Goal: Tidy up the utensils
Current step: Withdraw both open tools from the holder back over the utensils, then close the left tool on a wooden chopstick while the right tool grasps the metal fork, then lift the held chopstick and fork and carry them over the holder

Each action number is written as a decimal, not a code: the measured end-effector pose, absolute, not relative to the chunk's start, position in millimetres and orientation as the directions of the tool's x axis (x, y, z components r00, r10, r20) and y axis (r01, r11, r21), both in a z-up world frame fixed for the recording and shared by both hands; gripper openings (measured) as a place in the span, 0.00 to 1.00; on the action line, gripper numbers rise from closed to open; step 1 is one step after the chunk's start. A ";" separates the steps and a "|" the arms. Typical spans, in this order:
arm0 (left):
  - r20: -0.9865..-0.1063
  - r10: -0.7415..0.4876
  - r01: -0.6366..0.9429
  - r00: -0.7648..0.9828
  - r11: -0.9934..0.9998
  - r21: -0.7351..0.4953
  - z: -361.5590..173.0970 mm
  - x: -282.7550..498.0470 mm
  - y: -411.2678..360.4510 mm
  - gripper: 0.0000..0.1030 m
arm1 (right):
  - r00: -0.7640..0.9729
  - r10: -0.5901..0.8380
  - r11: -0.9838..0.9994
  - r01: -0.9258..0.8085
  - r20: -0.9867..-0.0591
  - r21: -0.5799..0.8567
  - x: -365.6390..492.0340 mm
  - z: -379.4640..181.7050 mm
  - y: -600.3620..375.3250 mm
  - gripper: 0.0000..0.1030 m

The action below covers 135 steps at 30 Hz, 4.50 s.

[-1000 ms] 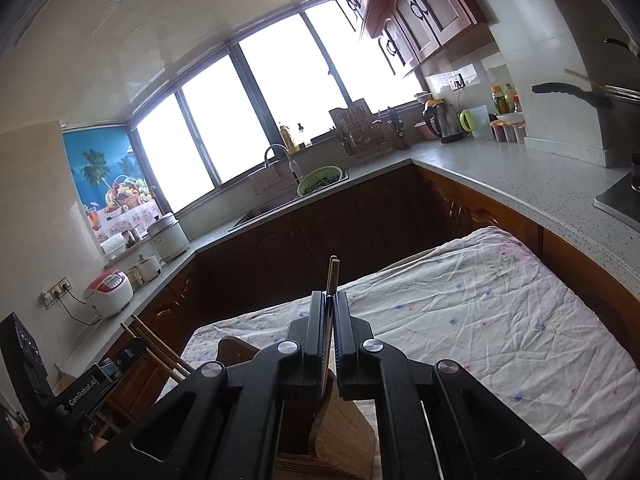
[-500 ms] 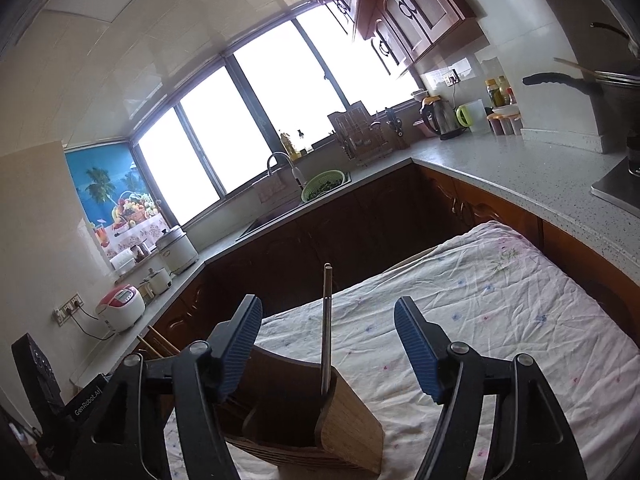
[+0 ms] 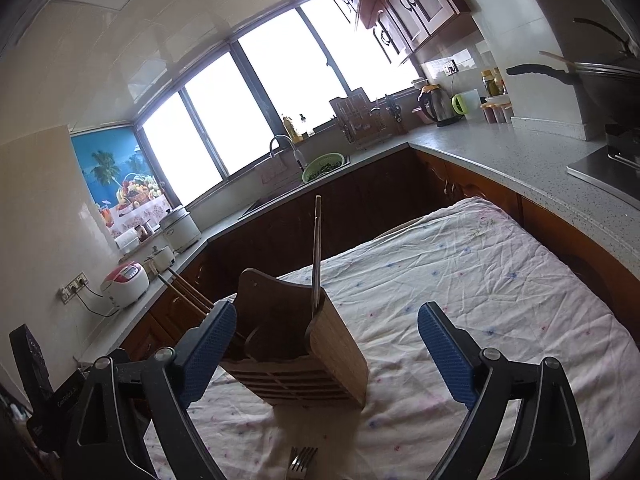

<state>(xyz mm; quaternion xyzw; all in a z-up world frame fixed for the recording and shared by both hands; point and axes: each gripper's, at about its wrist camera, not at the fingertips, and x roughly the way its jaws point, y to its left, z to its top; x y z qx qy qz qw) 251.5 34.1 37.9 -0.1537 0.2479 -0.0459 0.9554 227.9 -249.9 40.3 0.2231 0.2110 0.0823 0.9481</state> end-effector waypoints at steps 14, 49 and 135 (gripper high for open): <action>-0.515 -0.193 0.050 0.835 0.959 -0.278 22.1 183.2 27.4 0.89 | 0.878 0.264 0.893 -0.067 -0.398 0.445 156.7 29.6 -250.1 0.91; -0.791 -0.199 0.218 0.579 0.972 -0.085 -81.2 227.3 -73.3 0.89 | 0.815 0.269 0.890 -0.006 -0.514 0.455 150.9 -20.0 -257.8 0.91; -0.547 -0.328 0.139 0.770 0.923 -0.359 39.3 167.0 44.6 0.04 | 0.762 0.403 0.911 -0.284 -0.506 0.299 155.7 26.7 -165.3 0.22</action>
